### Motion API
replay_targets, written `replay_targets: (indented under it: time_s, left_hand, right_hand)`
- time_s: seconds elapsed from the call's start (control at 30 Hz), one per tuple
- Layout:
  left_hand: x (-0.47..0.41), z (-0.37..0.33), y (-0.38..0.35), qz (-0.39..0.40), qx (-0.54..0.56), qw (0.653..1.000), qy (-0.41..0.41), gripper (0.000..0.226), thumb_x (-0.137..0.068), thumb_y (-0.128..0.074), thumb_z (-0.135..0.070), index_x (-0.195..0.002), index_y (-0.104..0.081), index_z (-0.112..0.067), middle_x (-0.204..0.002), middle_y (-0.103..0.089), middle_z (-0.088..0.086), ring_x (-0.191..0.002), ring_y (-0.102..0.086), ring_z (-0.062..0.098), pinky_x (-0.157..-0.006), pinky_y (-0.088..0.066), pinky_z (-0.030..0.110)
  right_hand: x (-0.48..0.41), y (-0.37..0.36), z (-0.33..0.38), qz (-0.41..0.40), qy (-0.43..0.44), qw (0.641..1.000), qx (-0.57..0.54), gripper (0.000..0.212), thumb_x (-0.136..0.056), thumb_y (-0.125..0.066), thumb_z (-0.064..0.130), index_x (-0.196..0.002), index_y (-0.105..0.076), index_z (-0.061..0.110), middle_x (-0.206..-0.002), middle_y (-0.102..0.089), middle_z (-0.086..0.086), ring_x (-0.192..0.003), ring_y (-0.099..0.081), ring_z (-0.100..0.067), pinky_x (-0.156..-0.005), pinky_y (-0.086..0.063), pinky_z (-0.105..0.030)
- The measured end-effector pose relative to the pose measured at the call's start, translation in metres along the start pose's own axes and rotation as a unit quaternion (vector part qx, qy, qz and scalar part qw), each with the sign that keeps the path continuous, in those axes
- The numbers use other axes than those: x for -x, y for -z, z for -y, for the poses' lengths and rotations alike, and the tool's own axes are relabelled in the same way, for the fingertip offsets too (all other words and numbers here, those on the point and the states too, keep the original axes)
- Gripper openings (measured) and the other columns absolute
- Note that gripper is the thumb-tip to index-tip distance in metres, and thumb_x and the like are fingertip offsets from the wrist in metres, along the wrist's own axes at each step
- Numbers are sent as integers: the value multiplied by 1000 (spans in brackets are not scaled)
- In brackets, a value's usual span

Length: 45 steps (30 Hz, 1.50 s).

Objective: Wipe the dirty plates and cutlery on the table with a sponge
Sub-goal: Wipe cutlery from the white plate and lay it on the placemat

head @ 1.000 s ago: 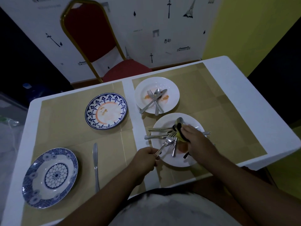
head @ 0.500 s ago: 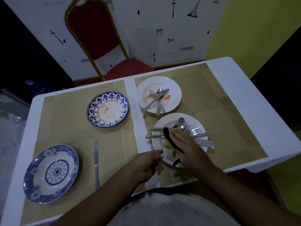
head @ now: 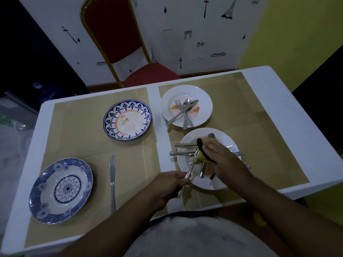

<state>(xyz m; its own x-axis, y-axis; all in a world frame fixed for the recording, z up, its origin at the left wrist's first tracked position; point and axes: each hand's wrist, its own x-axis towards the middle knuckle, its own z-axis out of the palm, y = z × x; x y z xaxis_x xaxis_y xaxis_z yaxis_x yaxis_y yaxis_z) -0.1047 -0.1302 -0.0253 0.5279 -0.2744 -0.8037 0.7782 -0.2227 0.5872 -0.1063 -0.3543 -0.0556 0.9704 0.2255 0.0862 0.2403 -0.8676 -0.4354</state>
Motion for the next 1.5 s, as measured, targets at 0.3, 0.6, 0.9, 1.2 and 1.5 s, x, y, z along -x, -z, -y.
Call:
replay_targets:
  time_s: [0.3, 0.6, 0.9, 1.2, 1.5]
  left_hand:
    - [4, 20, 54, -58, 97, 993, -43, 22, -92, -69, -12, -113, -72, -8, -101, -76, 10, -82, -69, 22, -75, -59, 35]
    - [12, 68, 123, -161, 91, 982, -24, 14, -89, -70, -4, -102, -75, -6, -92, -76, 14, -71, -68, 18, -63, -59, 28]
    - [0, 84, 165, -200, -150, 964, -85, 31, -74, -75, -25, -103, -77, -15, -89, -78, 0, -80, -73, 16, -74, -61, 34]
    - [-11, 102, 183, -144, -551, 752, -331, 57, -76, -63, -24, -132, -57, -16, -129, -60, 4, -117, -55, 25, -93, -50, 36]
    - [-20, 107, 177, -122, -643, 694, -300, 86, -93, -55, -43, -159, -11, -9, -167, -5, 10, -154, -6, 30, -123, -8, 41]
  right_hand:
    - [-31, -12, 54, -30, -8, 997, -70, 68, -75, -51, -15, -138, -43, 10, -143, -39, 2, -138, -26, -14, -115, -17, -26]
    - [-45, -74, 138, 64, 58, 988, -126, 66, -77, -50, -11, -138, -42, 14, -146, -38, -1, -138, -28, -14, -115, -17, -24]
    - [-52, -102, 147, 126, 14, 989, -73, 67, -79, -48, -7, -141, -37, 18, -150, -29, 4, -139, -19, -6, -113, -9, -18]
    - [-43, -123, 151, 236, 11, 971, -29, 61, -88, -43, 0, -145, -21, 4, -155, -13, -15, -144, -7, -32, -111, 3, -27]
    - [-37, -123, 147, 279, 23, 960, 3, 78, -86, -59, 10, -147, -12, 11, -157, -1, -8, -144, 2, -26, -112, 3, -28]
